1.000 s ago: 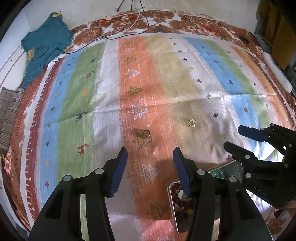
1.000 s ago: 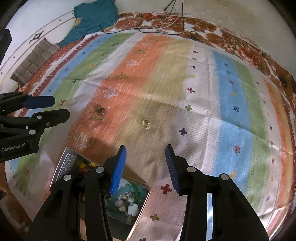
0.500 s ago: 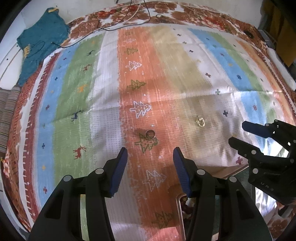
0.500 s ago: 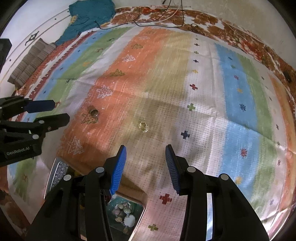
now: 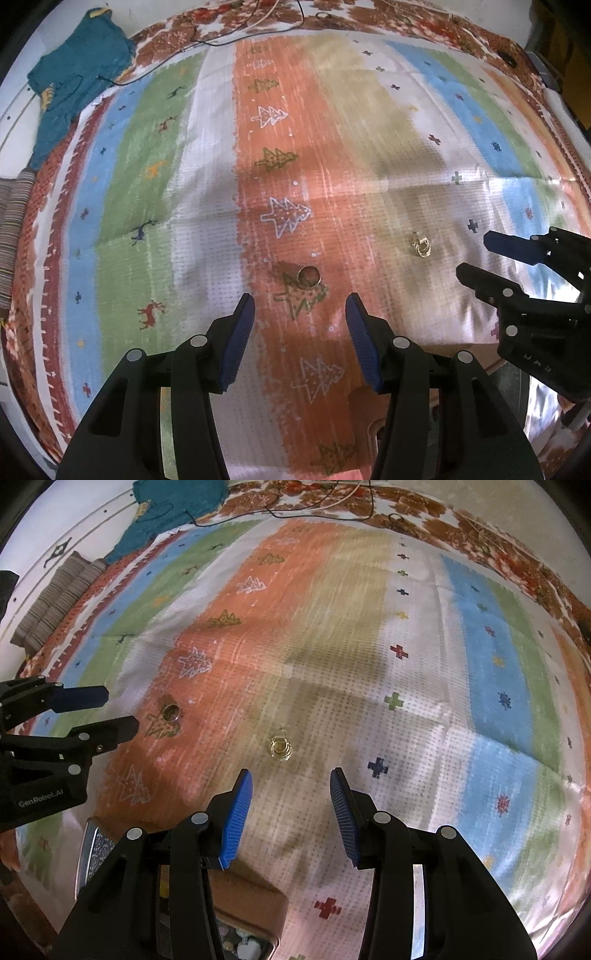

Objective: Organize jewelry
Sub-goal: 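Move both grippers toward the small silver ring and the gold ring, then close the left gripper on the small silver ring while the right grasps the gold ring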

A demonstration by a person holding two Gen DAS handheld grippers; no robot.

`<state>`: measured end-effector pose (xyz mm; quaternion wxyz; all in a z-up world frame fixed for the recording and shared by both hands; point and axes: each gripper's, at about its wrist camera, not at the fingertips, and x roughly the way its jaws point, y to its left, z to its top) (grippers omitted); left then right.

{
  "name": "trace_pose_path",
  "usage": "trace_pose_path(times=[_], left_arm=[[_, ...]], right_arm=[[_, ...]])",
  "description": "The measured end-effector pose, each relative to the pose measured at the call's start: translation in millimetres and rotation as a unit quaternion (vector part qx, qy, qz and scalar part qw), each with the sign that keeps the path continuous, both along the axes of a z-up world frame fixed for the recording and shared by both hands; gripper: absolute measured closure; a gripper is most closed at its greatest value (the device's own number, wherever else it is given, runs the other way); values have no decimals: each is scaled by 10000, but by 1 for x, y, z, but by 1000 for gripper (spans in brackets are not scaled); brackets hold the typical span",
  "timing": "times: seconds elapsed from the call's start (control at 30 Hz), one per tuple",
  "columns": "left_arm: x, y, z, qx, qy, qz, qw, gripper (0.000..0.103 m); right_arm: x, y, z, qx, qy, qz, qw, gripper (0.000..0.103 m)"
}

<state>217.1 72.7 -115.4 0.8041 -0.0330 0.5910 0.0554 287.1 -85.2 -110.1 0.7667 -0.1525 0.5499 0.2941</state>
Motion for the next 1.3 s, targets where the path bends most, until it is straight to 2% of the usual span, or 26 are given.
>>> trace_pose_path(times=[0.6, 0.7, 1.03, 1.2, 1.23, 1.3], left_arm=[[23, 9, -29, -203, 271, 63, 9994, 56], [27, 14, -33, -413, 318, 155, 9985, 56], [36, 14, -47, -289, 478, 73, 9984, 63], [41, 10, -52, -147, 521, 21, 9985, 70], [41, 10, -52, -121, 524, 22, 9985, 71], [42, 9, -52, -61, 524, 8, 9986, 79]], right_arm=[[23, 15, -28, -66, 296, 139, 9994, 59], [25, 18, -31, -82, 316, 150, 9994, 59], [28, 30, -39, -195, 326, 309, 9988, 59], [26, 34, -42, -333, 252, 341, 9985, 71], [27, 33, -42, -343, 267, 305, 9986, 77], [28, 32, -42, -310, 293, 256, 9988, 82]])
